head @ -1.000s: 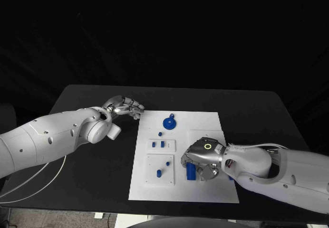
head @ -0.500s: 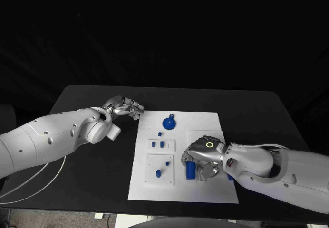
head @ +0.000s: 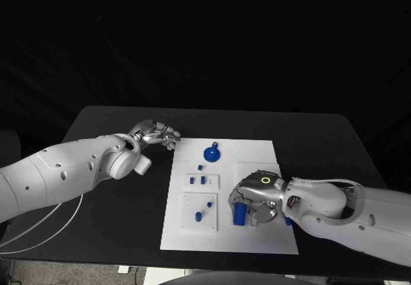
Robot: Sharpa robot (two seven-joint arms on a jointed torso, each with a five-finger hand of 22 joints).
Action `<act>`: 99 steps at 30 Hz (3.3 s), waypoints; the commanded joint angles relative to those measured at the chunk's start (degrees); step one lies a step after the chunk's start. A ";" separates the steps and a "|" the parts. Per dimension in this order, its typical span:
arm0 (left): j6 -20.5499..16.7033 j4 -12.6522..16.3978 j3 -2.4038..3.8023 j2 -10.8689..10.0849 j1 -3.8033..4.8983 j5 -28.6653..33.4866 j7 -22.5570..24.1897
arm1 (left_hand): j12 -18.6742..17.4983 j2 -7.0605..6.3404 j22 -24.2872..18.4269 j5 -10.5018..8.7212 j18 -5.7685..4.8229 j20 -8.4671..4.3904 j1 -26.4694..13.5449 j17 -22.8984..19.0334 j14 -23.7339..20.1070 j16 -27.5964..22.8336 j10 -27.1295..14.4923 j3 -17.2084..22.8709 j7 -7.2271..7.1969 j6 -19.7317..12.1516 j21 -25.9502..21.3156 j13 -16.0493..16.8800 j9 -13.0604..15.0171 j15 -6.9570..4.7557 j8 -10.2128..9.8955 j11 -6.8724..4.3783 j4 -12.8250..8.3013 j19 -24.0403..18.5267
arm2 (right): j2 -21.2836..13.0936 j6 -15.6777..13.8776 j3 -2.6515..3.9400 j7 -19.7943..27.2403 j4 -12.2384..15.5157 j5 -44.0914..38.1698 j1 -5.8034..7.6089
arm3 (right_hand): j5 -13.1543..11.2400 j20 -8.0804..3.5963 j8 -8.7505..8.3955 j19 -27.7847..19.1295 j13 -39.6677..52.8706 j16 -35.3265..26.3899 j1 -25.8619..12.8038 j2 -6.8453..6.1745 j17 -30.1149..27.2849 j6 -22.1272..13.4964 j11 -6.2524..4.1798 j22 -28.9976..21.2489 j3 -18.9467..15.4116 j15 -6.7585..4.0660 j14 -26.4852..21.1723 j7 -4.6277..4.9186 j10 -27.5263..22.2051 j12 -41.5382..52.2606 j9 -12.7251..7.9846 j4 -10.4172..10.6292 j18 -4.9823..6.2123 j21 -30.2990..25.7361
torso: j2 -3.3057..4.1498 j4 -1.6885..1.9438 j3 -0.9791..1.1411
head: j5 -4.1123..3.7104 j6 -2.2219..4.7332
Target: Assemble the parts on the task board
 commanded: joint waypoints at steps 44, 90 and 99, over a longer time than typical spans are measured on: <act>0.99 -0.01 0.00 0.26 0.02 0.46 -0.07 | -0.27 -0.26 0.18 -0.27 0.85 0.40 -0.47 0.38 0.27 -0.54 -0.45 -0.02 0.02 -0.57 -0.52 -0.09 -0.12 0.02 0.29 -0.11 0.29 0.04 | -1.59 4.74 0.18 3.65 0.47 11.73 1.84 | -0.30 0.03 0.64 0.19 -0.36 -0.02 -0.94 1.17 0.22 3.47 -0.23 0.91 -0.30 -0.22 0.03 3.13 -0.32 0.48 0.54 -0.37 0.02 0.22 | 0.02 0.01 -0.03 | -0.01 -0.04; 1.61 0.05 0.00 0.03 0.02 1.73 -0.51 | -0.36 -0.31 0.30 -0.30 0.85 0.42 -0.41 0.74 0.28 -0.85 -0.63 -0.01 0.09 -0.76 -0.70 -0.13 -0.18 0.04 0.27 -0.03 0.42 0.04 | 2.70 7.44 0.05 0.52 -2.61 2.97 1.52 | -0.30 0.27 0.29 -0.72 -0.64 -0.21 -0.78 1.38 0.36 3.06 -0.08 1.06 -0.63 -0.06 -0.38 3.26 -1.11 0.77 0.68 -0.51 0.02 0.07 | 0.01 0.00 -0.03 | 0.19 -0.39; 1.21 0.08 0.00 -0.02 0.02 1.58 -0.34 | -0.35 -0.29 0.33 -0.30 0.86 0.42 -0.36 0.80 0.28 -0.89 -0.63 0.02 0.09 -0.76 -0.72 -0.12 -0.19 0.04 0.28 -0.03 0.41 0.05 | 3.12 7.49 0.02 0.58 -2.85 2.63 1.24 | -0.27 0.63 -0.65 -1.75 -0.85 -0.47 0.34 1.03 0.49 1.80 0.41 1.11 0.76 0.41 -1.17 3.80 -2.09 0.80 0.36 -0.51 0.02 -0.18 | 0.04 0.03 0.01 | 0.24 -0.50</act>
